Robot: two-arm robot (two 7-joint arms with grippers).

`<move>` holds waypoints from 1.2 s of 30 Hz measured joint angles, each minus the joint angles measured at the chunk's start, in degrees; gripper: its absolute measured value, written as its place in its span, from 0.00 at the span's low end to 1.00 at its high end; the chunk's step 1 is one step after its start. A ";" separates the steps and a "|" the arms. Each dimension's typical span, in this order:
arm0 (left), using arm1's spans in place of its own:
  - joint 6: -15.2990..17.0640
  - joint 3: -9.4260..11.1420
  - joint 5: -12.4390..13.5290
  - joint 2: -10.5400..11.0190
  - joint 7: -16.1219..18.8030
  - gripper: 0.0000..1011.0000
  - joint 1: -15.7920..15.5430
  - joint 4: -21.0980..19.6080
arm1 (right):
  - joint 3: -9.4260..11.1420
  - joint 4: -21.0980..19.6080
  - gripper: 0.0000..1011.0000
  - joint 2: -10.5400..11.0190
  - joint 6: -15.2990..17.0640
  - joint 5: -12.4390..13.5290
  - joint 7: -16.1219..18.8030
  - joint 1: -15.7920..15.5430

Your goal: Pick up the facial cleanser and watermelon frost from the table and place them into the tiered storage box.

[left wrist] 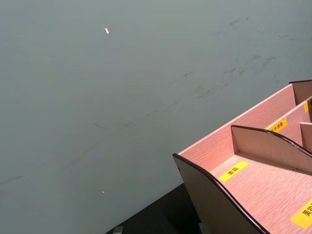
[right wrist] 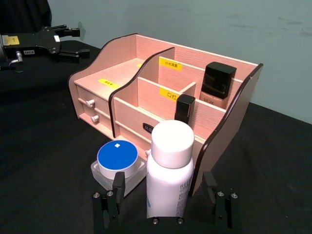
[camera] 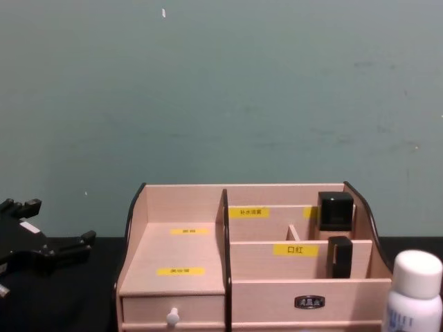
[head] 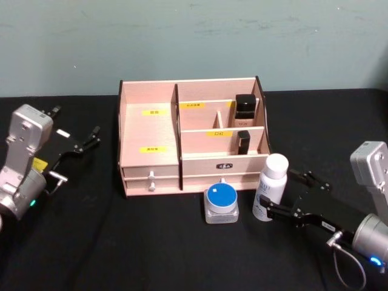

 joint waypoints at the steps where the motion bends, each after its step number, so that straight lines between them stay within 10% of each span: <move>1: 0.00 0.00 0.00 0.00 0.00 0.99 -0.01 0.00 | -0.06 0.24 0.99 -0.22 0.06 -0.07 0.19 0.25; 36: 0.00 0.00 0.00 0.00 0.00 0.99 0.00 0.00 | 0.13 4.34 0.99 -5.85 0.97 -4.72 3.68 3.32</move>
